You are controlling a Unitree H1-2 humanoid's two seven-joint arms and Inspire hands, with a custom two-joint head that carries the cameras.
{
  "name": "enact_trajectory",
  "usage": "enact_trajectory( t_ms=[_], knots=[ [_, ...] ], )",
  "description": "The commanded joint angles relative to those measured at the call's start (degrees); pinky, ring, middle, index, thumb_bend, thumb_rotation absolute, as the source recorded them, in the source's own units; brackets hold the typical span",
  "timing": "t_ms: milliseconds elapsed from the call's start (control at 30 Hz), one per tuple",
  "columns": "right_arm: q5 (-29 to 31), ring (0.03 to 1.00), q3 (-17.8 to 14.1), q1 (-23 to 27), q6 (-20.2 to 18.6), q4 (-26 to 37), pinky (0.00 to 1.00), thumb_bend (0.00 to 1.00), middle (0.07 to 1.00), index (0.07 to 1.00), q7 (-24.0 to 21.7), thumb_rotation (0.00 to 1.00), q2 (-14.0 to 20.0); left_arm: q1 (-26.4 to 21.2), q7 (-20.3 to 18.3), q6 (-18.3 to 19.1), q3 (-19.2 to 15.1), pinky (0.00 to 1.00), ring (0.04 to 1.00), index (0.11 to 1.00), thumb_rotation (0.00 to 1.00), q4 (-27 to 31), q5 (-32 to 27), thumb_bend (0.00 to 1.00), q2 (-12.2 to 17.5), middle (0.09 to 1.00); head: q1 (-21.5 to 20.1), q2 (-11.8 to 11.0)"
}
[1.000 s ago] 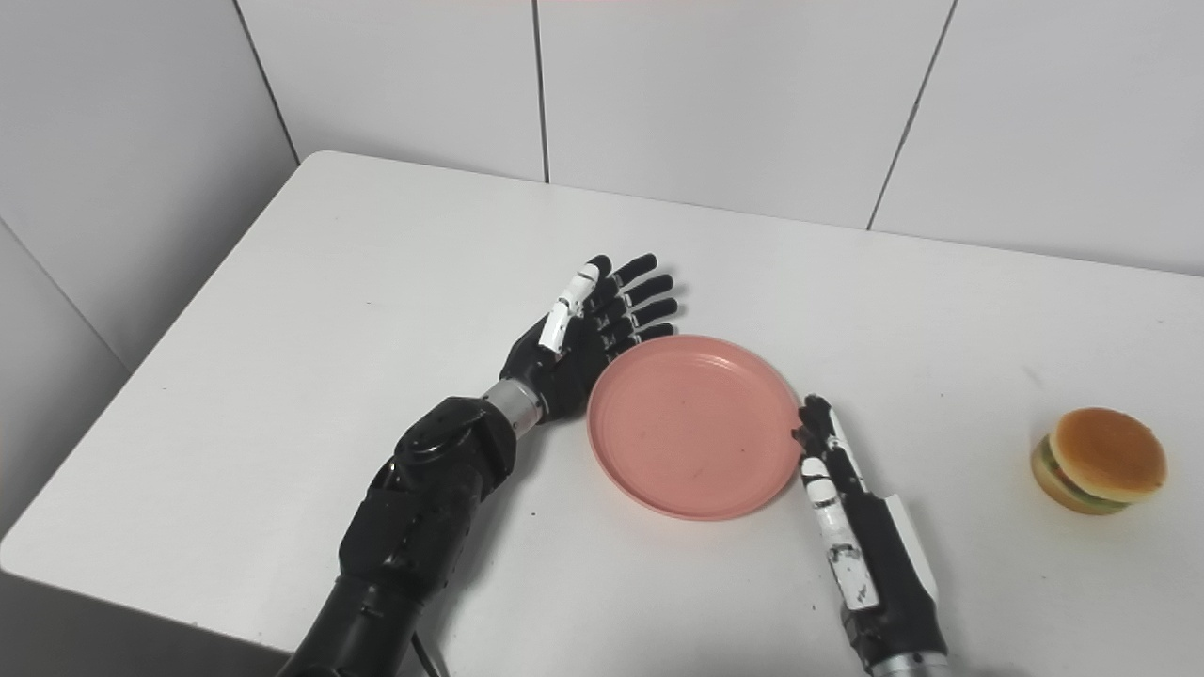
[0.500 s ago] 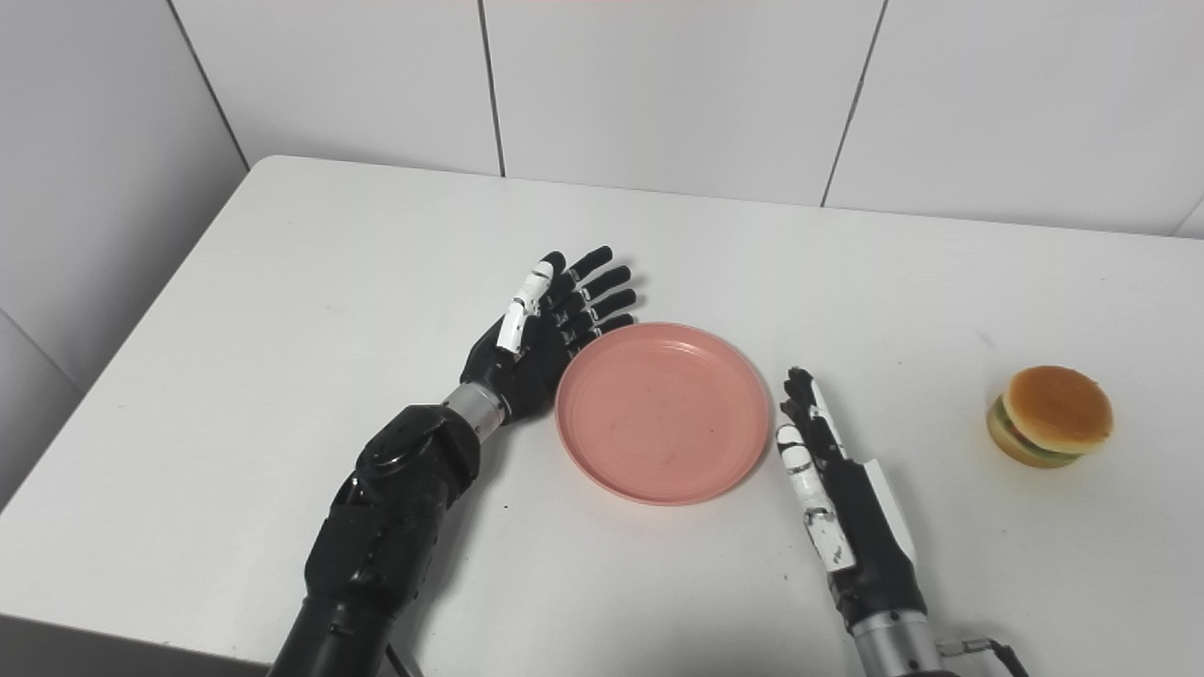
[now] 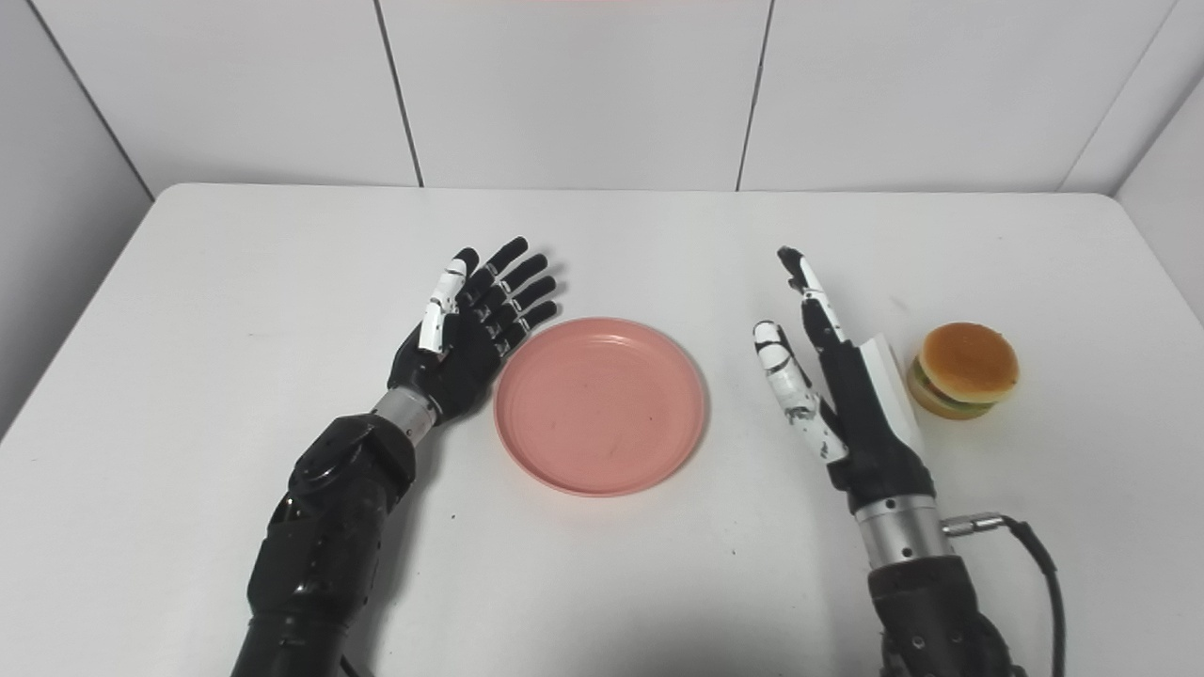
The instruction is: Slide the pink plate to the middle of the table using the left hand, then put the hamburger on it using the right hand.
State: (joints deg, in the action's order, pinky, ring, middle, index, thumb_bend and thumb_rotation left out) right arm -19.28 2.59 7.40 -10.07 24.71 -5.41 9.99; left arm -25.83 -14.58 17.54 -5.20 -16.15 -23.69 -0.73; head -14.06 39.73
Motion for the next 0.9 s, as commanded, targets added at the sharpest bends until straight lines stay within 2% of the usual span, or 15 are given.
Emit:
enact_trajectory(
  t_ms=[0, 100, 133, 200, 267, 433, 467, 500, 533, 633, 767, 867],
  knots=[
    [0.2, 0.971, -1.7, 2.4, 1.4, 2.2, 0.95, 0.33, 0.974, 0.964, 1.1, 1.0, 0.9, 2.3, 1.0, 1.3, -0.6, 0.91, 0.904, 0.912, 1.0, -3.5, 0.6, 0.35, 1.1, 0.911, -1.1, -0.2],
    [-1.8, 0.959, -3.4, 4.2, 1.4, 0.7, 0.85, 0.39, 0.974, 0.964, 1.9, 1.0, 2.6, 2.2, 0.0, 0.8, -1.2, 0.91, 0.911, 0.918, 1.0, -4.6, 0.3, 0.35, 1.7, 0.919, -4.0, -0.8],
    [-3.1, 0.96, -3.6, 4.6, 1.5, 0.3, 0.86, 0.47, 0.98, 0.975, 1.9, 1.0, 3.5, 2.1, -0.2, 0.7, -1.4, 0.91, 0.91, 0.918, 1.0, -4.9, 0.2, 0.35, 1.8, 0.92, -4.0, -0.8],
    [-8.8, 0.958, -3.4, 6.0, 2.4, -0.6, 0.89, 0.54, 0.978, 0.98, 2.3, 1.0, 6.5, 1.9, -0.5, 0.4, -1.9, 0.91, 0.91, 0.919, 1.0, -5.8, 0.0, 0.35, 2.2, 0.921, -6.2, -1.2],
    [-12.0, 0.947, -3.2, 6.9, 2.4, -0.9, 0.89, 0.56, 0.97, 0.974, 2.7, 1.0, 7.8, 1.7, -1.1, 0.0, -2.2, 0.91, 0.909, 0.919, 1.0, -6.6, -0.2, 0.35, 2.7, 0.921, -7.5, -1.5],
    [-16.0, 0.913, -4.2, 8.4, -3.6, -0.5, 0.83, 0.64, 0.951, 0.967, 1.9, 1.0, 8.2, 1.2, -3.8, -1.8, -2.4, 0.95, 0.935, 0.94, 1.0, -9.2, -1.0, 0.36, 4.0, 0.944, -9.4, -2.1],
    [-17.6, 0.91, -4.3, 8.6, -3.5, -1.1, 0.82, 0.65, 0.95, 0.969, 2.6, 1.0, 8.5, 1.0, -4.1, -2.1, -2.5, 0.95, 0.936, 0.94, 1.0, -9.8, -1.2, 0.36, 4.3, 0.944, -10.6, -2.3],
    [-18.8, 0.908, -4.2, 8.7, -3.2, -1.6, 0.81, 0.68, 0.953, 0.97, 3.1, 0.93, 8.8, 0.9, -4.4, -2.2, -2.6, 0.94, 0.934, 0.936, 1.0, -10.2, -1.2, 0.36, 4.5, 0.94, -10.8, -2.4],
    [-21.0, 0.907, -4.1, 8.8, -3.2, -2.4, 0.81, 0.69, 0.954, 0.97, 4.0, 0.91, 9.1, 0.7, -4.9, -2.6, -2.7, 0.94, 0.932, 0.935, 1.0, -10.9, -1.4, 0.36, 4.8, 0.938, -12.1, -2.5],
    [-25.5, 0.892, -4.3, 9.1, -3.4, -4.1, 0.75, 0.81, 0.956, 0.979, 5.5, 0.8, 9.5, 0.3, -5.7, -3.5, -3.1, 0.94, 0.935, 0.934, 1.0, -12.6, -1.7, 0.36, 5.4, 0.939, -13.2, -2.5],
    [-30.0, 0.893, -4.9, 9.8, -4.9, -6.1, 0.75, 0.86, 0.955, 0.988, 6.4, 0.76, 9.8, -0.4, -7.1, -4.4, -3.2, 0.93, 0.925, 0.93, 1.0, -14.6, -2.3, 0.36, 6.6, 0.932, -14.9, -2.4],
    [-31.9, 0.937, -5.6, 10.3, -6.1, -7.4, 0.82, 0.92, 0.97, 1.0, 6.0, 0.78, 10.6, -0.9, -7.9, -4.9, -3.2, 0.93, 0.925, 0.936, 1.0, -15.9, -2.5, 0.36, 7.1, 0.936, -15.7, -2.4]
  ],
)
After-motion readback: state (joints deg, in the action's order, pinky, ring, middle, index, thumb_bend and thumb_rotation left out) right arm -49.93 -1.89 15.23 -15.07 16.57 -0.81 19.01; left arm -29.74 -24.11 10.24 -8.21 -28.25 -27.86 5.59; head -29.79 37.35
